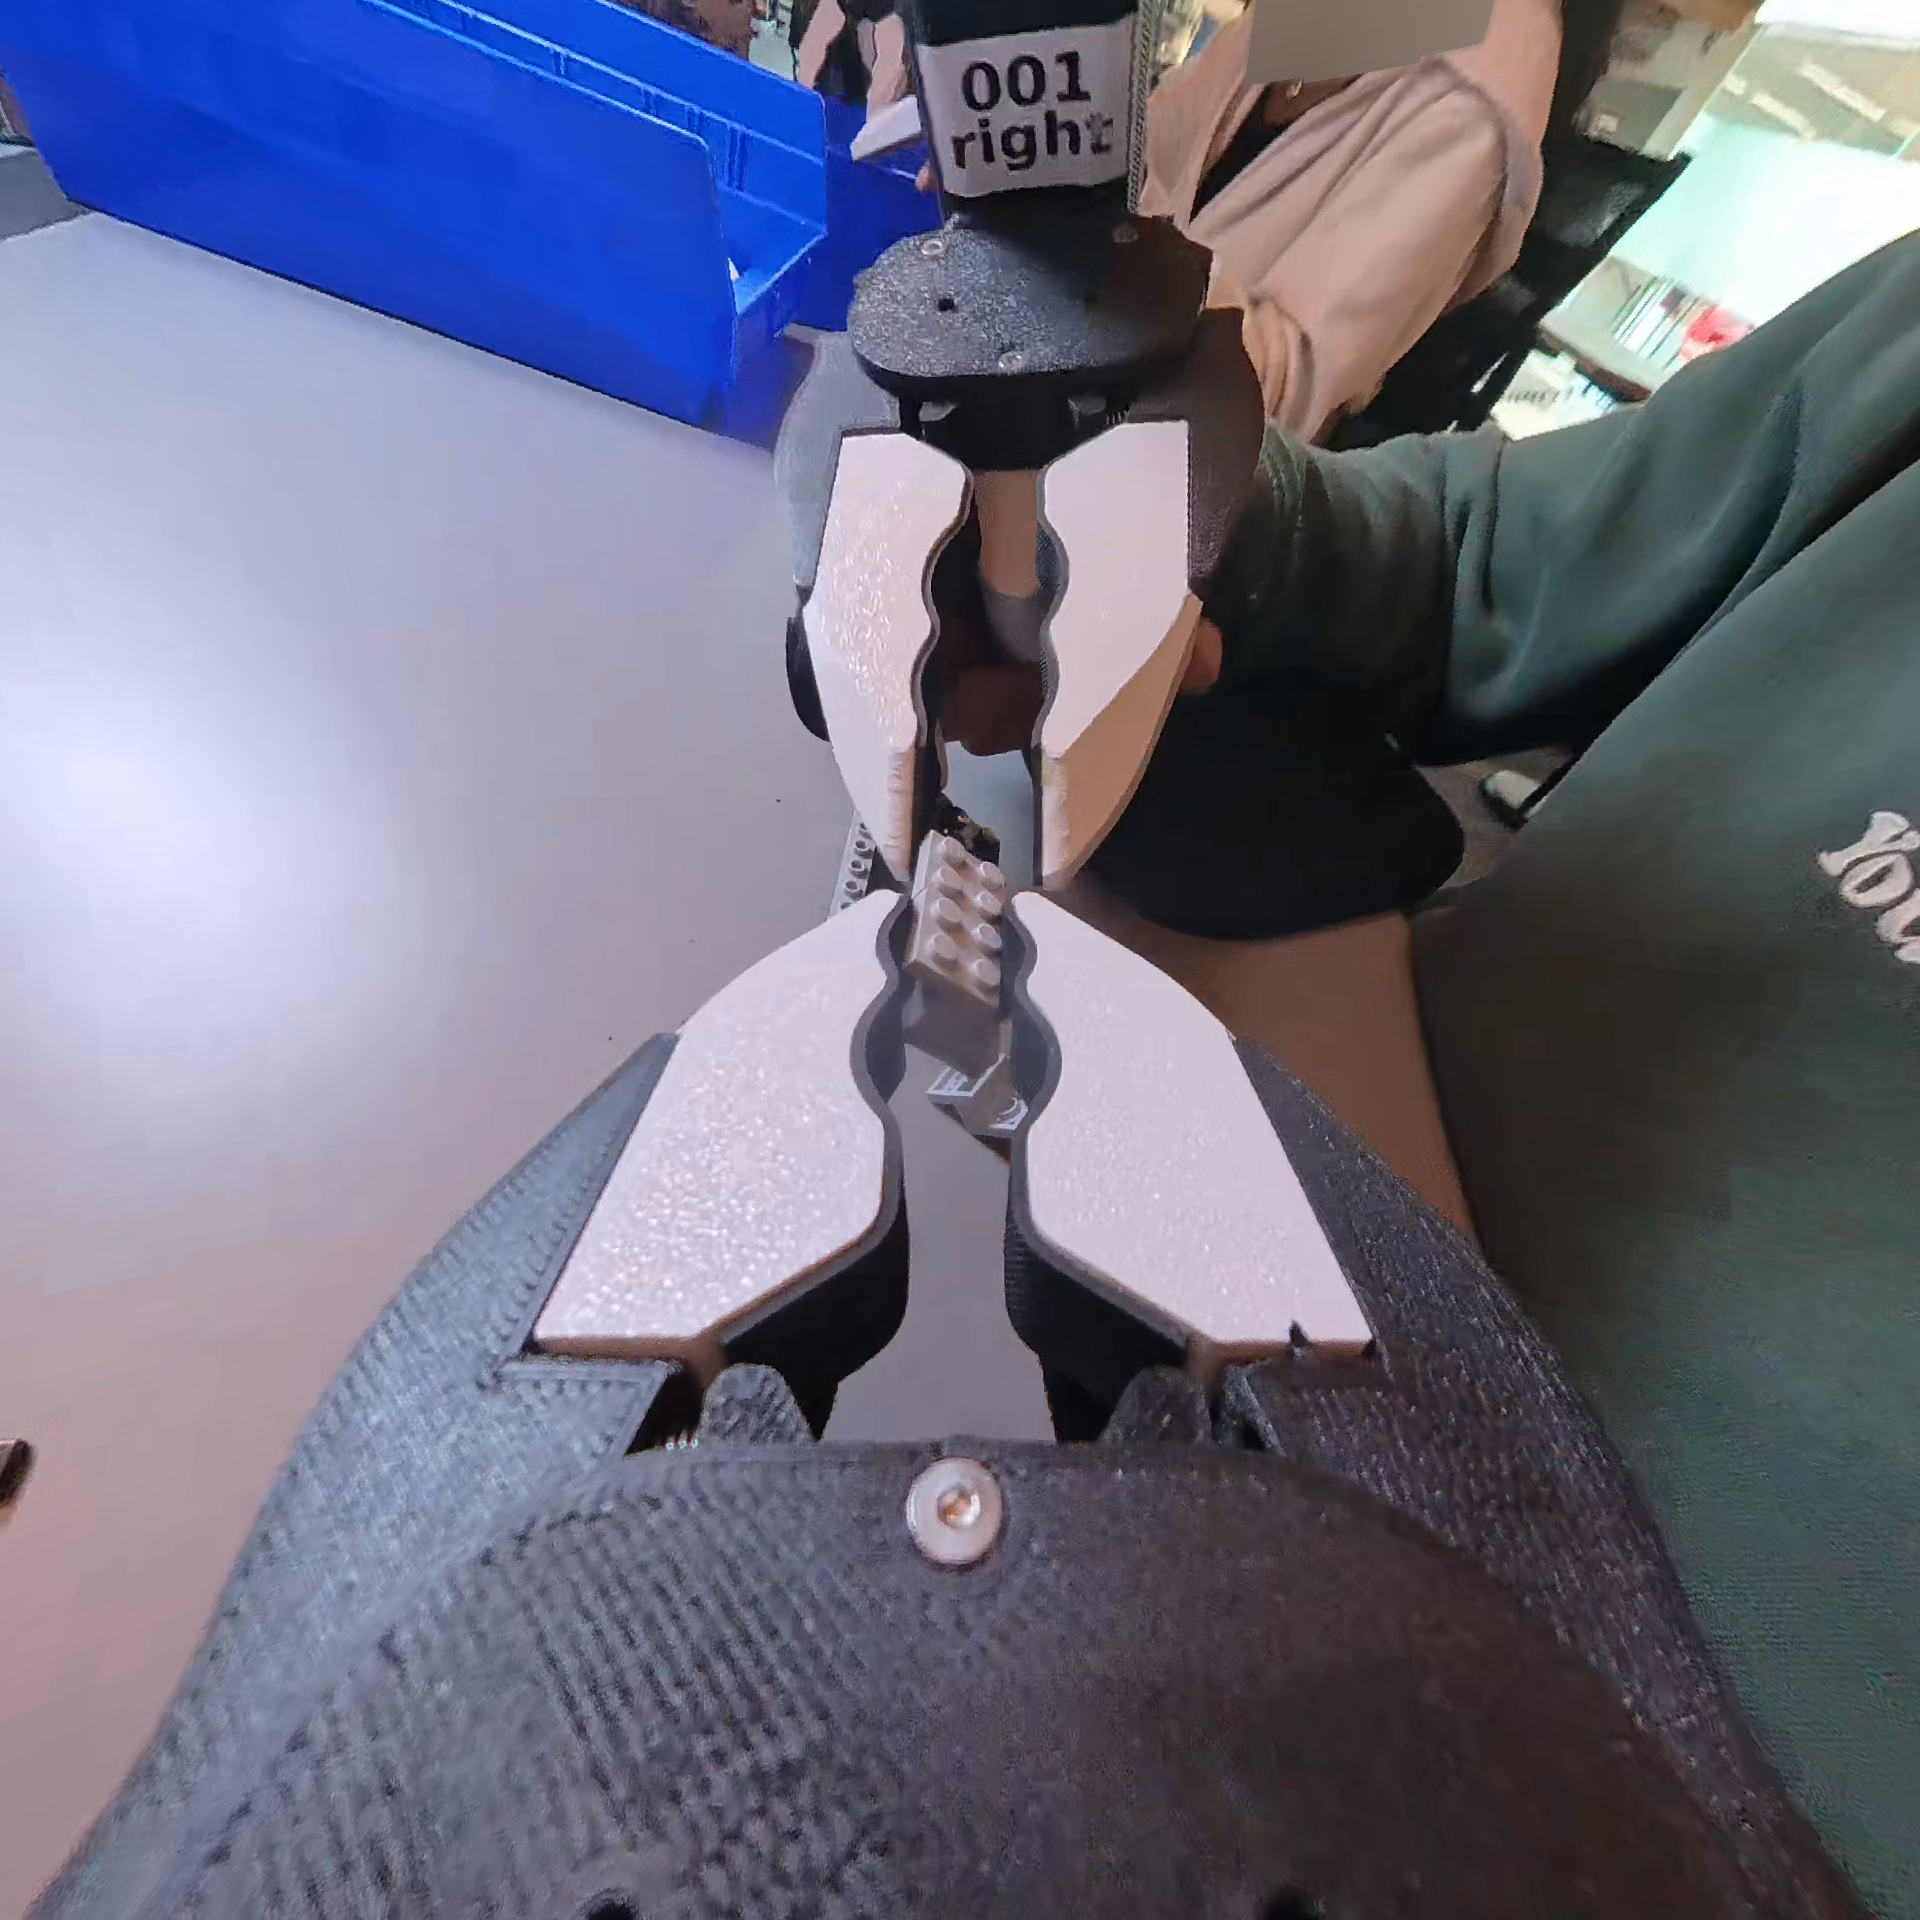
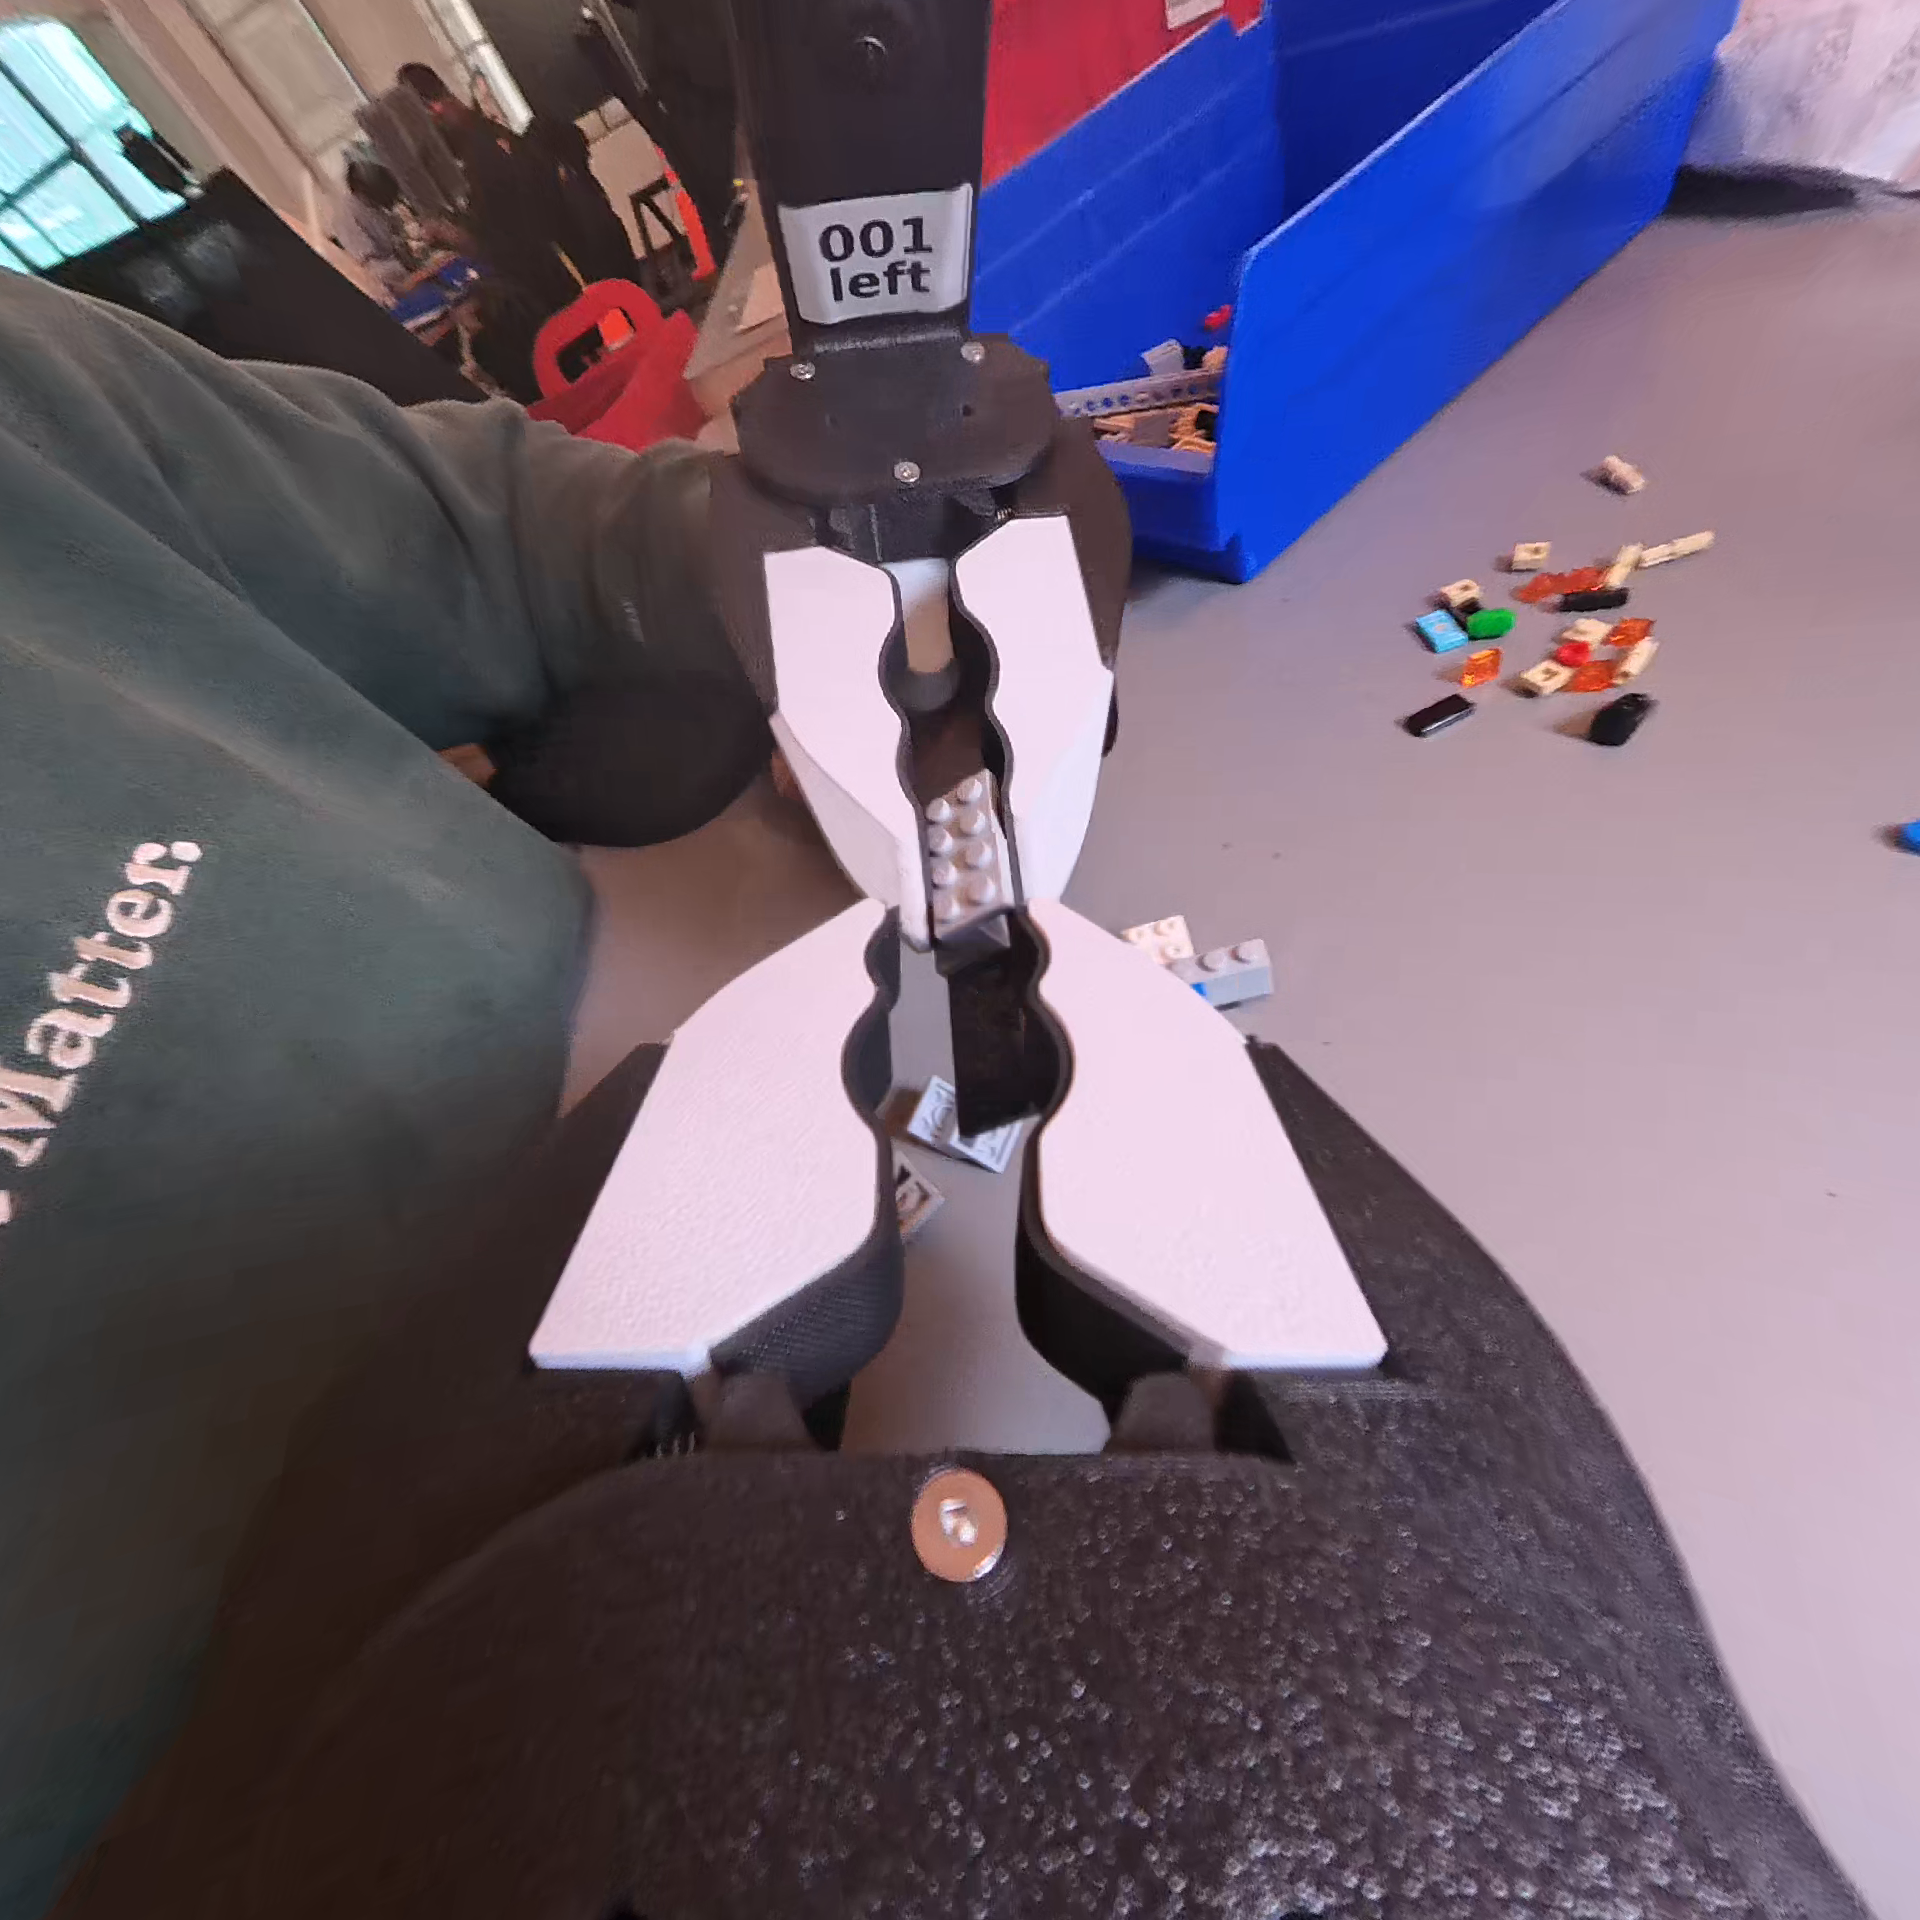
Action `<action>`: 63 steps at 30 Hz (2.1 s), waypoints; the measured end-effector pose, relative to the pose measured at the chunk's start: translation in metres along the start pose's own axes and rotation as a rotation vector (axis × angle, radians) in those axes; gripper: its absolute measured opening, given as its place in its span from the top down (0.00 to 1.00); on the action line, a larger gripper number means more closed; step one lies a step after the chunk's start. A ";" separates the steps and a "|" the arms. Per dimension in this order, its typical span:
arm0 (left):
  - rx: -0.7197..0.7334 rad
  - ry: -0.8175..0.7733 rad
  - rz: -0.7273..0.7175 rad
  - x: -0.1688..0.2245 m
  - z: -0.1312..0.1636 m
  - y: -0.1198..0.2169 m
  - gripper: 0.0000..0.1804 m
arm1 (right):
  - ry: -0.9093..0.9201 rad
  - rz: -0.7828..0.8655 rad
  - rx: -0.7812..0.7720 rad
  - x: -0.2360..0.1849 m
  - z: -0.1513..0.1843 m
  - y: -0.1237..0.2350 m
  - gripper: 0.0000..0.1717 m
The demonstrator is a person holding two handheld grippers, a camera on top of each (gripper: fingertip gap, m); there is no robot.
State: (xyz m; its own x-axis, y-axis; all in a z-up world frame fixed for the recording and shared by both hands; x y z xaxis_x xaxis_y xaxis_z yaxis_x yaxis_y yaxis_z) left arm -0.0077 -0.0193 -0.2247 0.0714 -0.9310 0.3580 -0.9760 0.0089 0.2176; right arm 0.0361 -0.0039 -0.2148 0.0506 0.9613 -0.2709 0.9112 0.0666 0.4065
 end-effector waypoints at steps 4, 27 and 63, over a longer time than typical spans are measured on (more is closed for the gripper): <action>-0.101 -0.136 -0.103 0.001 0.003 -0.005 0.91 | -0.104 -0.032 -0.031 0.003 0.005 -0.003 0.93; 0.105 0.246 0.108 0.002 -0.005 0.010 0.92 | 0.162 -0.004 0.108 -0.004 -0.009 0.011 0.97; -0.331 -0.529 -0.278 0.018 -0.005 0.003 0.98 | -0.104 0.031 0.102 0.022 -0.006 0.007 0.97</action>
State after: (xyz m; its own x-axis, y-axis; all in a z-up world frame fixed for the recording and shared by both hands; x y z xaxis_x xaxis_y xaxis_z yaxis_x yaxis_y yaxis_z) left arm -0.0081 -0.0339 -0.2129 0.1177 -0.9673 -0.2248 -0.8154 -0.2233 0.5340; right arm 0.0414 0.0195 -0.2122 0.1168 0.9293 -0.3503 0.9450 0.0045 0.3271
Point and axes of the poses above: each gripper's, where its closed fingertips meet, y back along the fingers, z out of its underside, x = y × z across the jaws, the point moved 3 cm from there along y, back along the fingers, and after that the axes turned 15 degrees about z, right-handed, at the moved point
